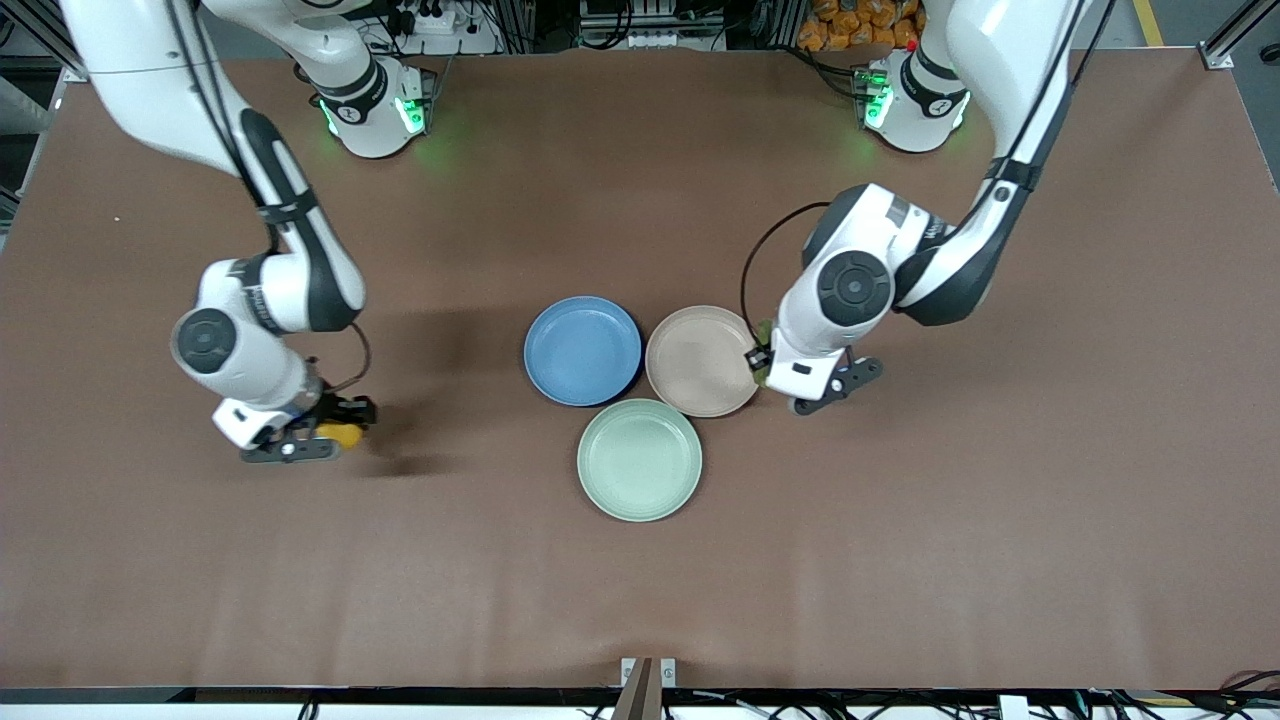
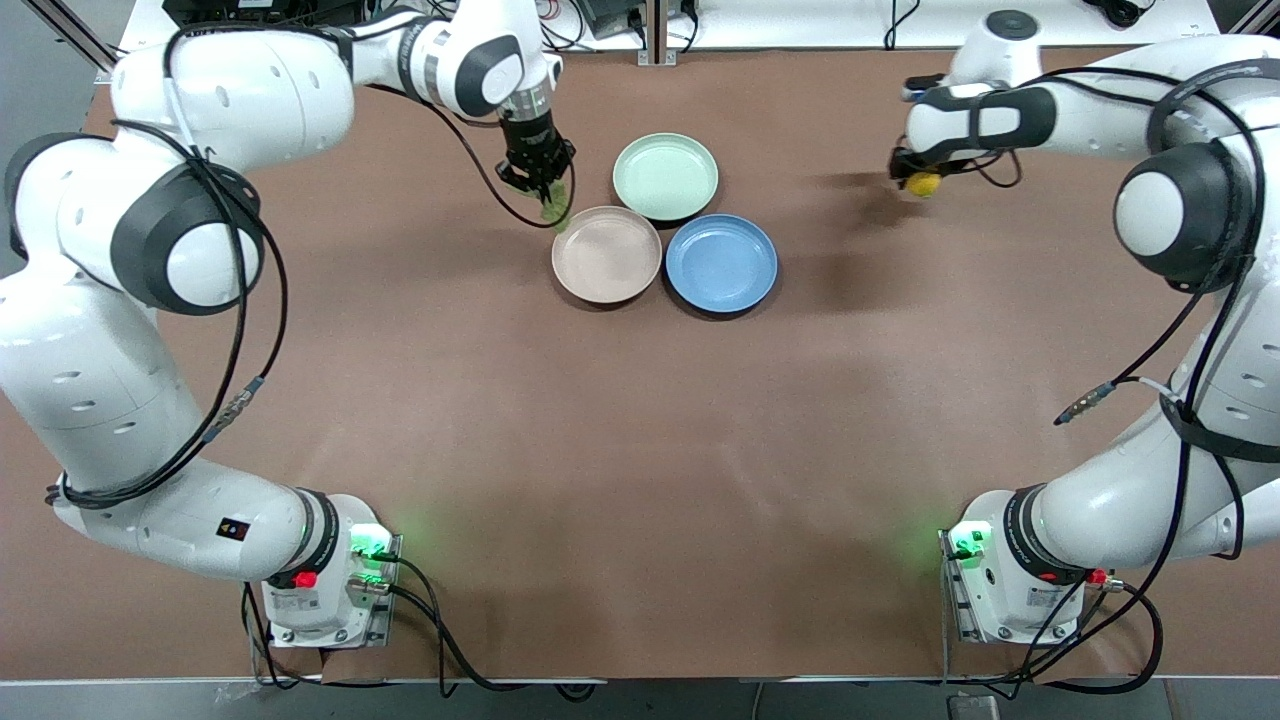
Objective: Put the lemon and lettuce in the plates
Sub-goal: 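Carry the lettuce toward the beige plate while the right gripper carries the lemon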
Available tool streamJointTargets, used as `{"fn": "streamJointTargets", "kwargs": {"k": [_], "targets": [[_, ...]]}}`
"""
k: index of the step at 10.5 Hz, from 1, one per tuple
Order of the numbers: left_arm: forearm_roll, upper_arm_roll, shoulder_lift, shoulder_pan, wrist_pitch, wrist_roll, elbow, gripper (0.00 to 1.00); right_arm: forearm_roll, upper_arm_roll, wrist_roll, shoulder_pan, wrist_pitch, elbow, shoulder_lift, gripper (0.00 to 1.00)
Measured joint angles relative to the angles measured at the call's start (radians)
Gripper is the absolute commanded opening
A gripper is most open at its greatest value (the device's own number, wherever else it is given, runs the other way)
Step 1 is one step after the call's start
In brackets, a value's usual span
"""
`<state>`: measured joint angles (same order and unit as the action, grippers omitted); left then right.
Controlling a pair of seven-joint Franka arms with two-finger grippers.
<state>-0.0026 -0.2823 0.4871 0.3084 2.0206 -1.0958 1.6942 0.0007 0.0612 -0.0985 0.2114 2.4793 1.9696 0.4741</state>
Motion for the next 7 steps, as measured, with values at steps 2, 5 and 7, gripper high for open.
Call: {"fn": "streamJointTargets", "kwargs": {"k": [2,5,7], "targets": [[-0.041,0.000,0.033,0.012,0.023,-0.067,-0.016,0.00,0.000,-0.009,-0.098,0.088,0.000,-0.006,0.000,0.15],[-0.058,0.000,0.077,0.032,0.042,-0.123,-0.023,0.00,0.000,-0.015,-0.205,0.208,0.000,-0.023,0.000,0.16],[-0.103,0.000,0.107,0.039,0.083,-0.163,-0.024,0.00,0.000,-0.016,-0.284,0.282,0.000,-0.044,0.000,0.18]]}}
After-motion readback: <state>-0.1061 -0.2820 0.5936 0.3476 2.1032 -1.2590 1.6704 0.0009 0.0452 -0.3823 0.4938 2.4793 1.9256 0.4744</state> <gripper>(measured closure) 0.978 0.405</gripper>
